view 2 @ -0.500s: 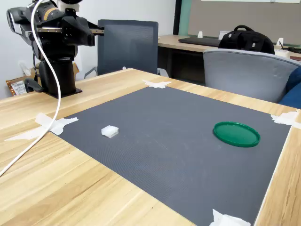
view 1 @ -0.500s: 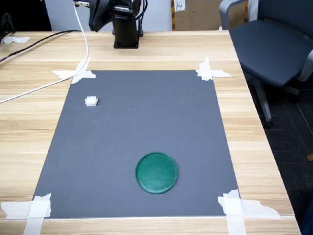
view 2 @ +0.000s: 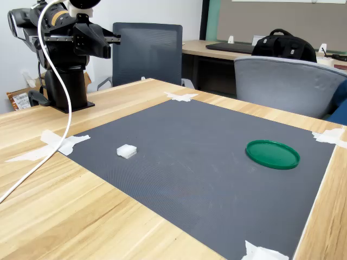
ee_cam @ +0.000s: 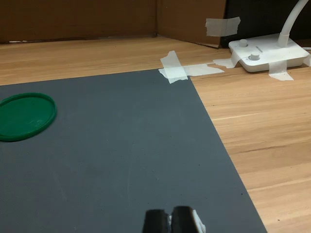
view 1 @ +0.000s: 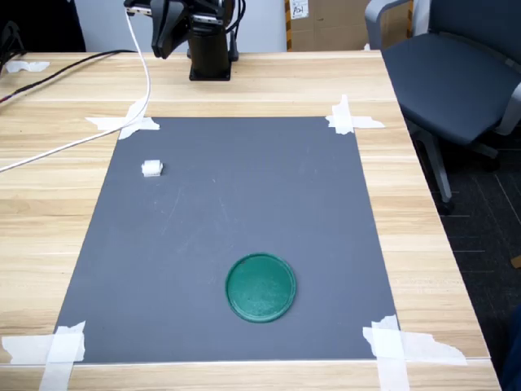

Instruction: Grasp a white terminal and put it in the green lid.

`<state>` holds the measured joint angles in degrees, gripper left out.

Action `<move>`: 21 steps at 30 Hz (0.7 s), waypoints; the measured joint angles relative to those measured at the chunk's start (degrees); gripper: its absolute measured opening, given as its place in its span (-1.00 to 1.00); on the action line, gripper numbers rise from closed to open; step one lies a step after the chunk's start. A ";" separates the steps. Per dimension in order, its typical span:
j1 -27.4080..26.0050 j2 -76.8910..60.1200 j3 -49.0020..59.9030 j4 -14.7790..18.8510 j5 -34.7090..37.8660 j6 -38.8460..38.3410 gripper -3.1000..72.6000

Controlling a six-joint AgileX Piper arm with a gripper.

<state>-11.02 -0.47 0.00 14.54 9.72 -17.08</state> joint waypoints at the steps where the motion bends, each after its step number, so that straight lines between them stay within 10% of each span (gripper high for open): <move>1: 0.00 0.00 0.00 0.00 0.10 0.00 -0.99; 21: 0.00 1.31 -0.30 0.00 0.17 0.00 -0.99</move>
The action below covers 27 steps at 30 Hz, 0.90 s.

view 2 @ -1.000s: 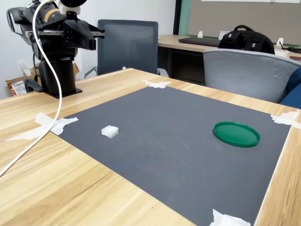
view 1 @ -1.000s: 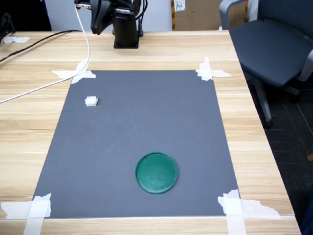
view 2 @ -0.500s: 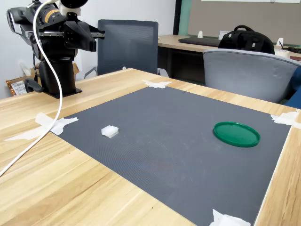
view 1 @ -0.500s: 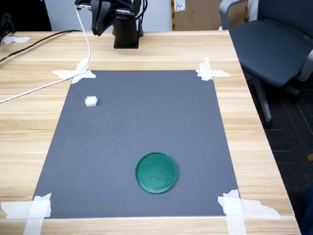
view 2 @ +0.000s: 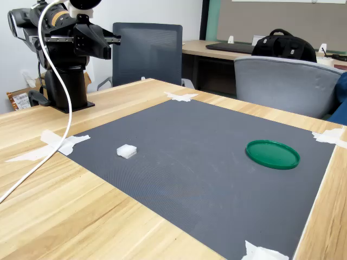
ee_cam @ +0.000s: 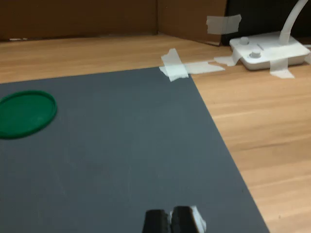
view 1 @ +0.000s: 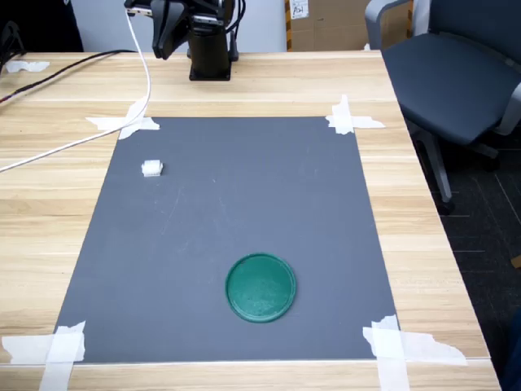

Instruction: Grasp a white terminal and put it in the green lid.

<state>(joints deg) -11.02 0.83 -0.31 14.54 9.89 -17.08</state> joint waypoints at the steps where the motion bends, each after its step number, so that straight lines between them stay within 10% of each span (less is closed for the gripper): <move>1: 0.00 1.16 -0.37 0.00 0.06 0.00 -0.99; 19: -0.06 39.77 -15.42 -0.24 1.24 -8.55 -0.99; 27: -0.06 50.09 -25.29 -2.48 15.27 -16.45 -0.99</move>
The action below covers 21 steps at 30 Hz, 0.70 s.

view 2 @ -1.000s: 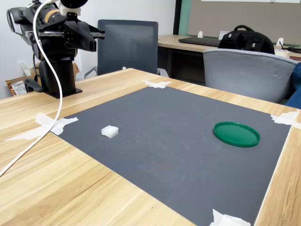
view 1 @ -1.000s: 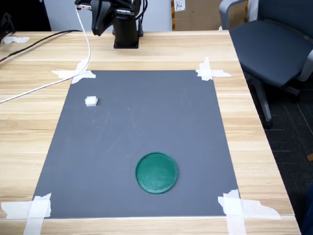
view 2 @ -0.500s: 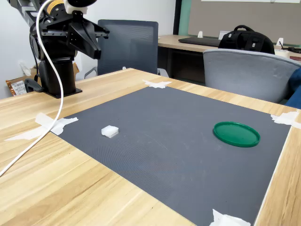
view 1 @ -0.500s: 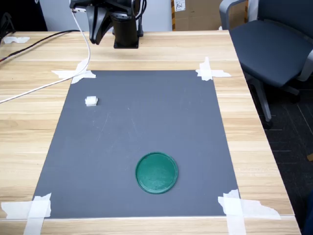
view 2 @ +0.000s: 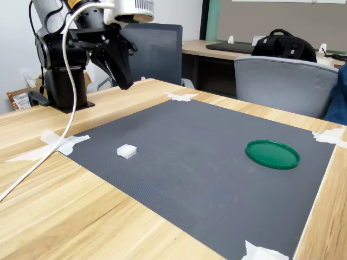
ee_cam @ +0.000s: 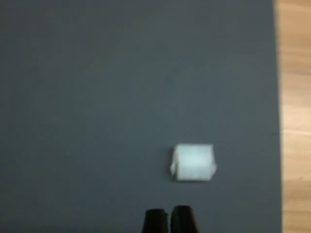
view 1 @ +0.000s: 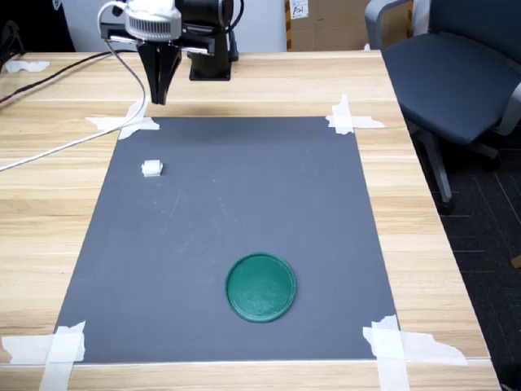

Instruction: Grasp a white terminal and put it in the green lid.

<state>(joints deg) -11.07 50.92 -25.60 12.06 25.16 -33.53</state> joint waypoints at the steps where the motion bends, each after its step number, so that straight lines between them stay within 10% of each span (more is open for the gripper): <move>1: 0.00 1.01 -1.47 -0.47 2.44 -0.13 -0.99; 21: 0.00 13.98 -22.47 -8.74 32.11 -5.96 -0.92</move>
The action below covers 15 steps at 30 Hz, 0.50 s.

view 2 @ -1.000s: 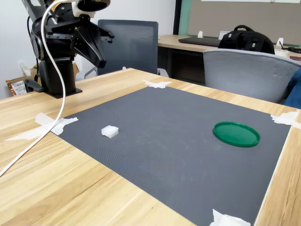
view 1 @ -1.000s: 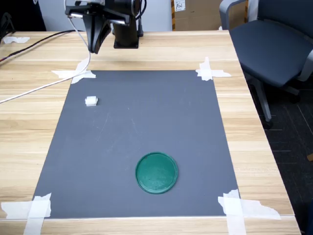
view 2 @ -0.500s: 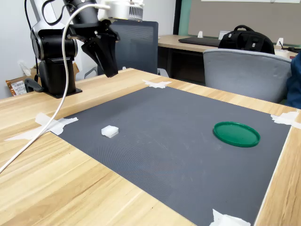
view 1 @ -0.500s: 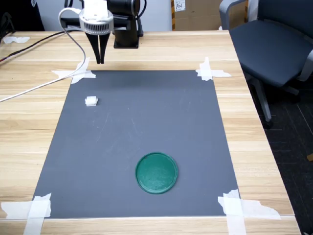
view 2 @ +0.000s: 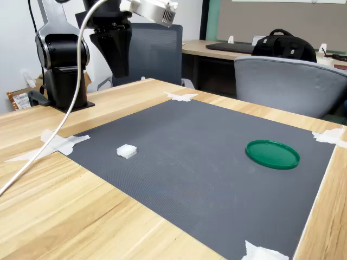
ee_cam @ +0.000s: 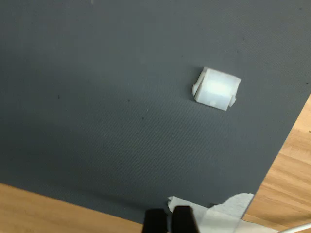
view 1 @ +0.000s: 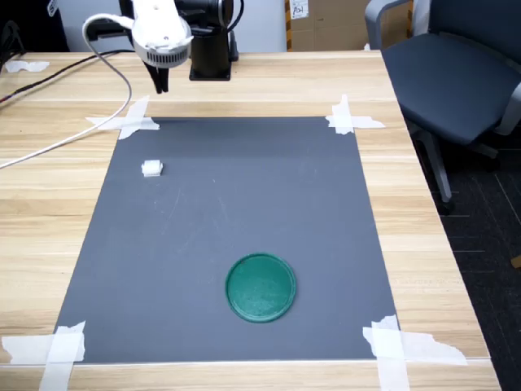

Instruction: Grasp a white terminal and put it in the green lid.

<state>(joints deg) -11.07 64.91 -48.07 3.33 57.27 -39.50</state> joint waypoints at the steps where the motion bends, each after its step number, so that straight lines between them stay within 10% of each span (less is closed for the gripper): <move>1: 0.00 0.49 -0.69 -0.21 0.29 -0.06 -0.88; 15: 0.00 5.64 -3.66 -4.84 0.83 4.08 0.23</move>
<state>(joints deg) -11.07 70.55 -51.73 -1.51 58.10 -35.42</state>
